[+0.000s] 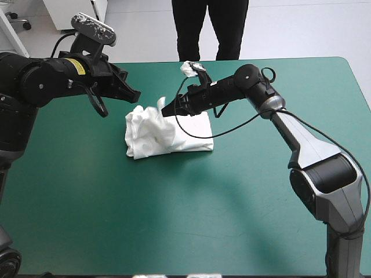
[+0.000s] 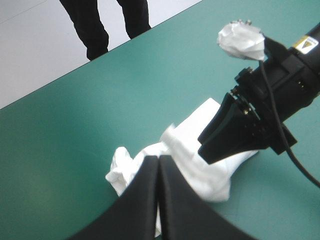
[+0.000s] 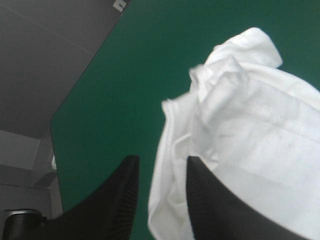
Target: Fold the cloth
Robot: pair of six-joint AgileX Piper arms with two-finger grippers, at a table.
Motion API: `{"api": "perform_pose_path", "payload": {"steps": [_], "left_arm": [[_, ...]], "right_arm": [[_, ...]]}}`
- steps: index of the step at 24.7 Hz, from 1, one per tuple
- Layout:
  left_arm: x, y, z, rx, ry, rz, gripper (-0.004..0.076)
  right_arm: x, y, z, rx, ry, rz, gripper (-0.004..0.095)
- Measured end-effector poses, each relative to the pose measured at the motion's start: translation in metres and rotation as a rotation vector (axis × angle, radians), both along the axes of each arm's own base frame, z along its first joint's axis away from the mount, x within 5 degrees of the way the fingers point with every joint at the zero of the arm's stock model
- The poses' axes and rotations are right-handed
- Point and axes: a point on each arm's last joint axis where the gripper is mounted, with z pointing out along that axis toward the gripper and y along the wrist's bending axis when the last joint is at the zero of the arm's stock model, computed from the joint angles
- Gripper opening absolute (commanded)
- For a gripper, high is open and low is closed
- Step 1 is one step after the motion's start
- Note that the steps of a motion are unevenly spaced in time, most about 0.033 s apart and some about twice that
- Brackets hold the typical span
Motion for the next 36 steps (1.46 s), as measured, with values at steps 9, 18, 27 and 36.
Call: {"api": "perform_pose_path", "payload": {"steps": [9,18,27,36], "left_arm": [[-0.002,0.002,0.002,-0.001,-0.008,0.004,-0.0009],[-0.027,0.012,0.019,-0.045,-0.058,-0.003,-0.0009],[-0.037,0.017,0.025,-0.071,-0.077,0.013,-0.0009],[-0.039,0.019,0.027,-0.072,-0.085,0.018,-0.0009]], "right_arm": [[0.005,-0.004,0.012,-0.008,-0.063,0.012,0.0629],[0.039,-0.099,0.006,-0.272,0.033,-0.219,0.0627],[0.062,-0.095,-0.066,-0.384,0.165,-0.2,0.0633],[0.064,-0.065,-0.111,-0.403,0.243,-0.128,0.0628]]}}
